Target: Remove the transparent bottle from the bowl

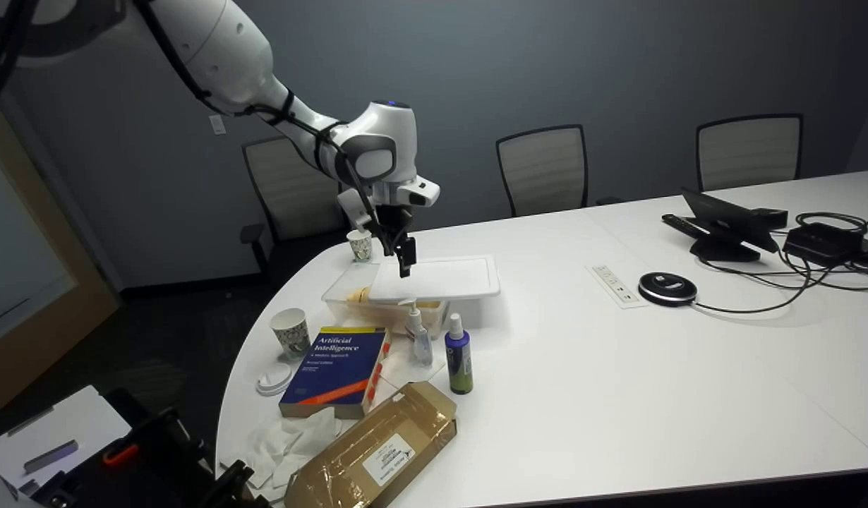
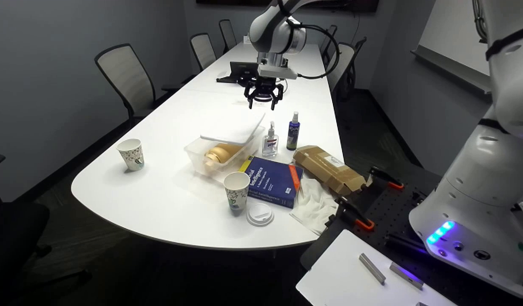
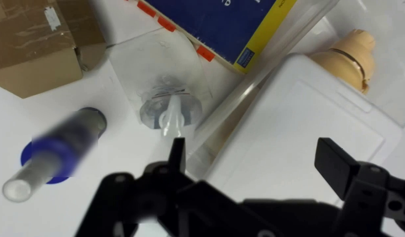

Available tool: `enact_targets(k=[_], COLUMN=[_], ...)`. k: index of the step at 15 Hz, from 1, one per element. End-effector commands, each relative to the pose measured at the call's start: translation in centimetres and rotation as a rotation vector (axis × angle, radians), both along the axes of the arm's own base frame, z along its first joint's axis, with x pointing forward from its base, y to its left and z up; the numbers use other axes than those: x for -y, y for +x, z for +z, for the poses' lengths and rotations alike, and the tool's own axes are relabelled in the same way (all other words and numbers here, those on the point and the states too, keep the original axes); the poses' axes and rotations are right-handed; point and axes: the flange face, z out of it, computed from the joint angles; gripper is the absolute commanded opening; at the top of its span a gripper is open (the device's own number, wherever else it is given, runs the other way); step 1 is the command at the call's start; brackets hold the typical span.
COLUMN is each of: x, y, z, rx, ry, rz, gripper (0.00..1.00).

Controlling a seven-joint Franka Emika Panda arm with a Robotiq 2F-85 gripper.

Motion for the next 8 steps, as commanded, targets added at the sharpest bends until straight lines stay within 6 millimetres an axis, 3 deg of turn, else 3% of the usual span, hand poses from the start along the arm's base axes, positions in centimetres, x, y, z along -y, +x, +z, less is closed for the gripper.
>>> enact_targets(k=[1,8], x=[-3.7,-8.5], y=[-1.2,-1.3], z=[4.3,8.3], rx=[-0.018,-0.007], ry=[-0.005,-0.034], rz=[0.067,0.19], gripper=[1.0,1.0])
